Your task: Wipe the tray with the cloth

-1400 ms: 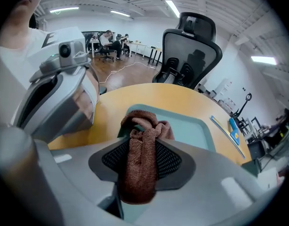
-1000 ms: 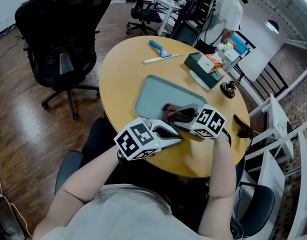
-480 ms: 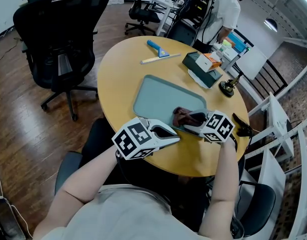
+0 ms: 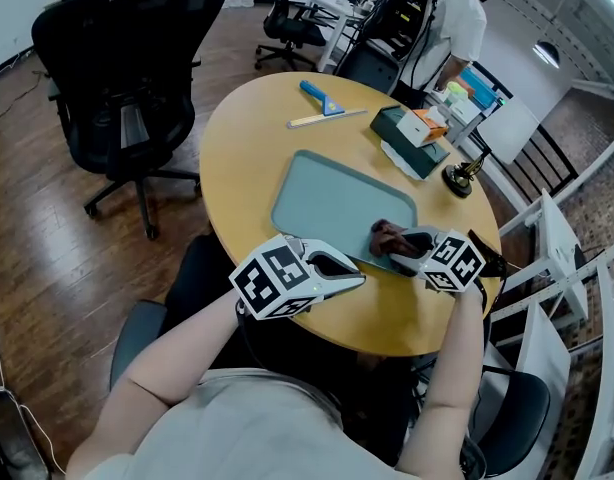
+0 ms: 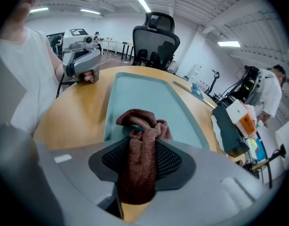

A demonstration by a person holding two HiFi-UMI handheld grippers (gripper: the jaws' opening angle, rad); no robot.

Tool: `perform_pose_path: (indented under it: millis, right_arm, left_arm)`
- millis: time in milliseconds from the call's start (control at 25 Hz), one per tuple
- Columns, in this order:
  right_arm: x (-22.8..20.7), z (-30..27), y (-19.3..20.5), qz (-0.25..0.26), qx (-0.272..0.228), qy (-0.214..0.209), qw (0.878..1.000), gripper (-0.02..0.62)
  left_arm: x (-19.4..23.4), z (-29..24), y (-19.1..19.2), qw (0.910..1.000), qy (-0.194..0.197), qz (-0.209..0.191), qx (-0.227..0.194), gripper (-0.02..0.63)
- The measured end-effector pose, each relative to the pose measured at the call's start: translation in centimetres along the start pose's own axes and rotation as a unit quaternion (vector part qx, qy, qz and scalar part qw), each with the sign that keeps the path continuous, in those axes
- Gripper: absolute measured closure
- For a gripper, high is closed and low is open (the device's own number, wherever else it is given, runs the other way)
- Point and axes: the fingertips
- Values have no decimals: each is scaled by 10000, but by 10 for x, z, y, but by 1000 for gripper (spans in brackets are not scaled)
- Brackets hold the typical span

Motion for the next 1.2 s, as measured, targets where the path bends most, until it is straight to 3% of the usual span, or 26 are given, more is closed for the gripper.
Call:
perform_pose_path:
  millis: [400,1200]
  right_arm:
    - [-45,-17,9,-300,233,309,9988,442]
    - [-19,-77,-122,712,-252,-460,9961,442]
  left_arm:
    - [-2,0,-1,10000,3,11,-1,606]
    - [-1,1,-3,10000,-52,-47,-69,605]
Point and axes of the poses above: the fingertips, and each gripper's own axes: z backward along the fingers, x to its left, y out of its underside, and after that the axes turned 9 degrees about z, right-handed
